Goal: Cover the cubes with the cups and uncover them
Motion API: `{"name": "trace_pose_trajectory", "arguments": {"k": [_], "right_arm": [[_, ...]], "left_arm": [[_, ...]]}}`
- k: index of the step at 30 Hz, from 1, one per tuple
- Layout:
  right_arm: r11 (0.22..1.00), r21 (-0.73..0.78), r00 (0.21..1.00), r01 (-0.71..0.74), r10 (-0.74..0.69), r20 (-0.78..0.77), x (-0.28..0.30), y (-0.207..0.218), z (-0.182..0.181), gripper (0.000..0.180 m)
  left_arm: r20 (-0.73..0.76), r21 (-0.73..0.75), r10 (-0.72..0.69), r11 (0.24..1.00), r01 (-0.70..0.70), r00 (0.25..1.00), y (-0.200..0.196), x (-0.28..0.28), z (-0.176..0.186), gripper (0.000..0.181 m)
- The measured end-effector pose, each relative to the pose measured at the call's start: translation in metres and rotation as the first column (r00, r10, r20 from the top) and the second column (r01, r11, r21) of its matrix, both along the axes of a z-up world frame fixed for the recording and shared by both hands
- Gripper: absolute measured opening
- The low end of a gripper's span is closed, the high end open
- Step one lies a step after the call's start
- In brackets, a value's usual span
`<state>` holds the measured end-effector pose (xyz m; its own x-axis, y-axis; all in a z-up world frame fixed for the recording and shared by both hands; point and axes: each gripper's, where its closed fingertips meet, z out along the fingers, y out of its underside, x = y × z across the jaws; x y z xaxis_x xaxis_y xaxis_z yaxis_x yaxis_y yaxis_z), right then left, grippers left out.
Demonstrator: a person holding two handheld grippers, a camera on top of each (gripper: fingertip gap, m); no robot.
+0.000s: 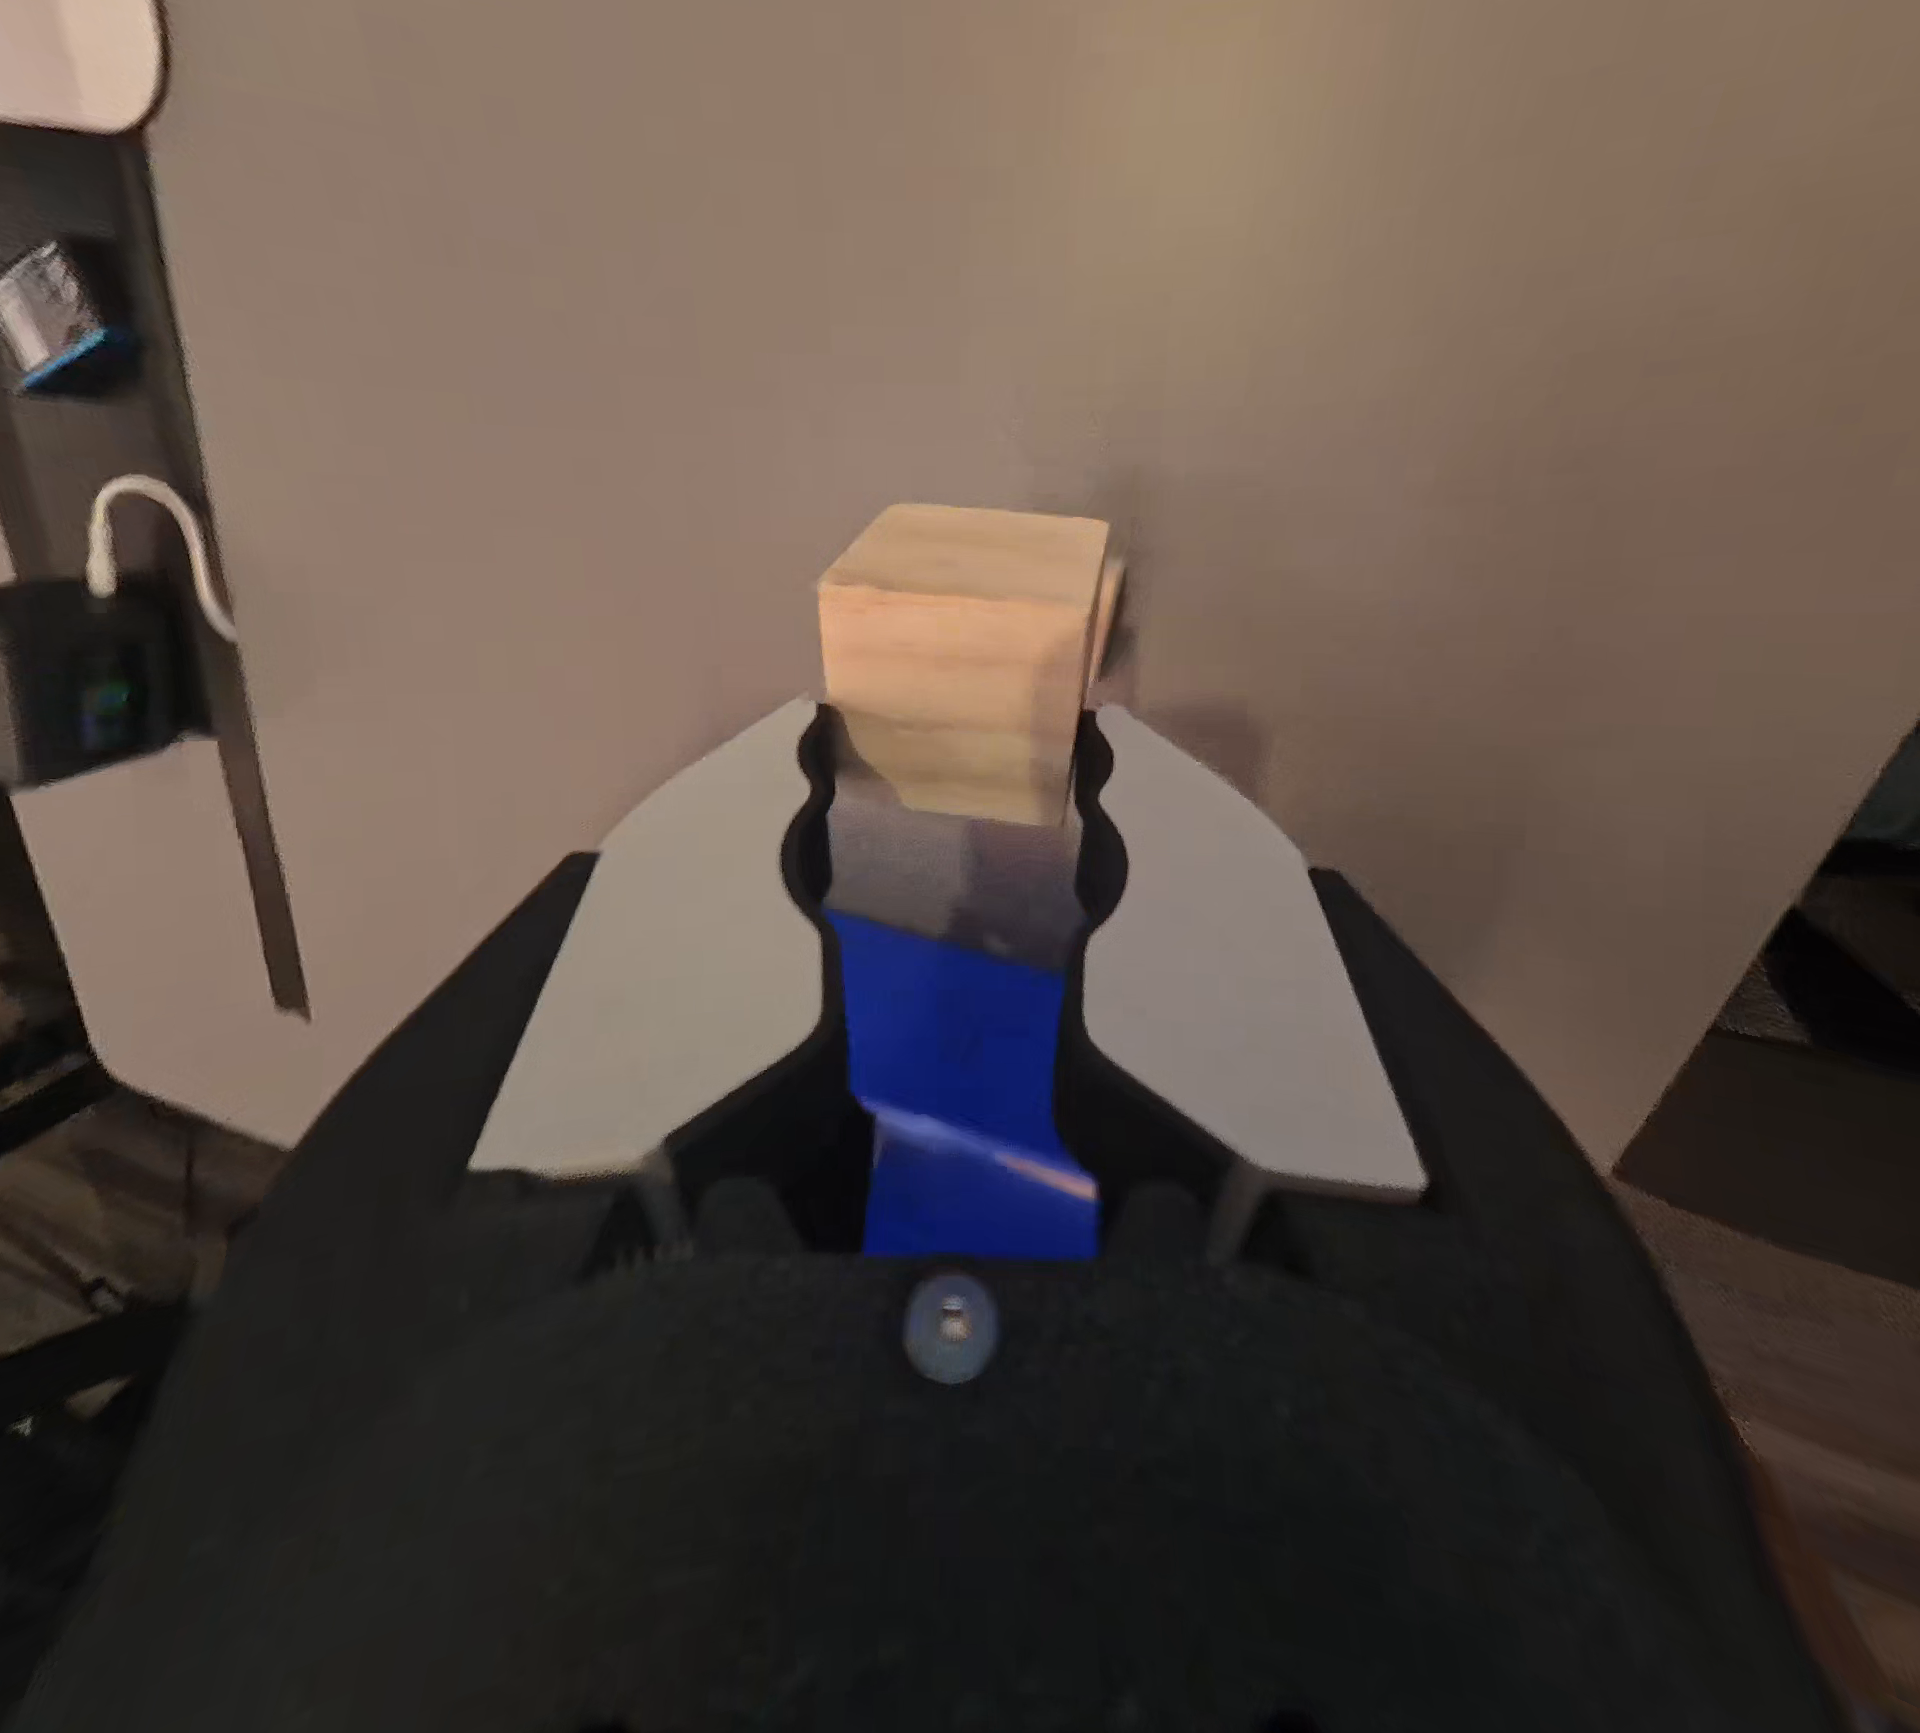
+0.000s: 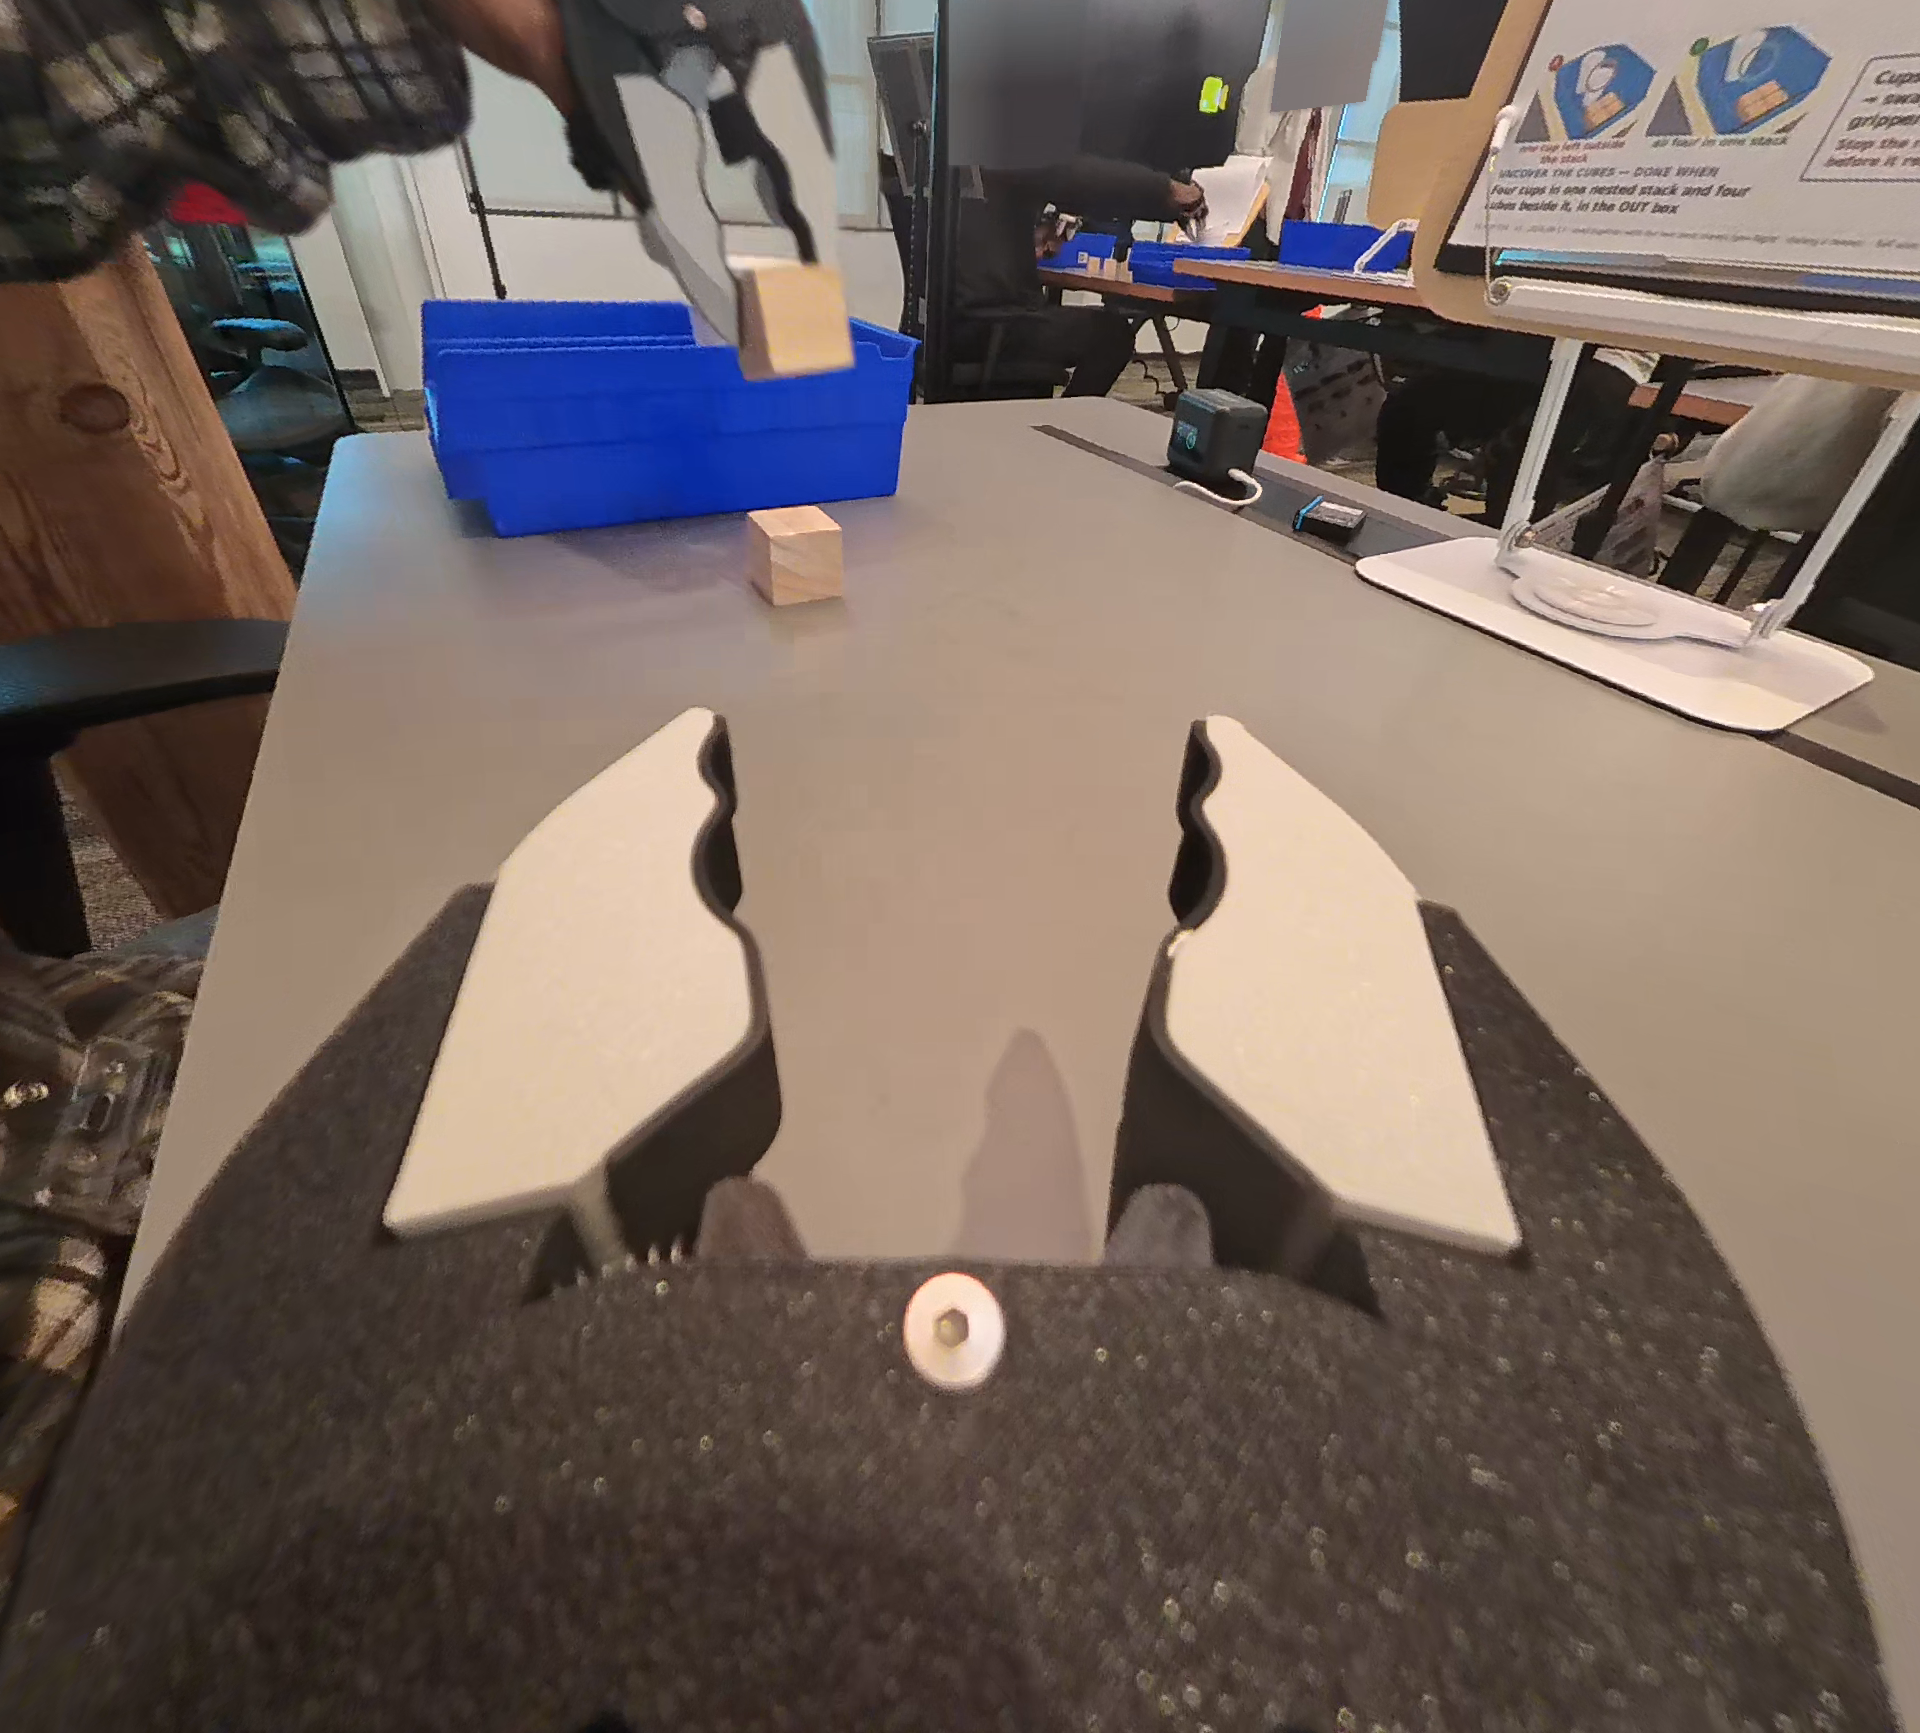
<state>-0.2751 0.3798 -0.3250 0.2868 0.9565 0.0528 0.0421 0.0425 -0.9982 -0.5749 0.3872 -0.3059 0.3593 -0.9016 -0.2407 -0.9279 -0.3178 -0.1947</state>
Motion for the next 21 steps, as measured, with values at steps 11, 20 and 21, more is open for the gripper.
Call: {"name": "trace_pose_trajectory", "arguments": {"k": [11, 20, 21], "right_arm": [[1.0, -0.01, 1.0, -0.02, 0.02, -0.005, -0.002, -0.002, 0.001, 0.081], [1.0, -0.017, 1.0, -0.023, 0.023, -0.002, -0.003, -0.002, 0.0, 0.081], [1.0, -0.016, 1.0, -0.023, 0.023, -0.001, -0.003, -0.002, 0.0, 0.081]], "left_arm": [[-0.051, -0.13, -0.067, 0.99, 0.06, 0.996, 0.025, 0.059, -0.073, 0.044], [-0.081, -0.144, -0.081, 0.987, 0.069, 0.993, 0.025, 0.065, -0.089, 0.044], [-0.084, -0.148, -0.081, 0.987, 0.068, 0.993, 0.025, 0.065, -0.091, 0.044]]}}
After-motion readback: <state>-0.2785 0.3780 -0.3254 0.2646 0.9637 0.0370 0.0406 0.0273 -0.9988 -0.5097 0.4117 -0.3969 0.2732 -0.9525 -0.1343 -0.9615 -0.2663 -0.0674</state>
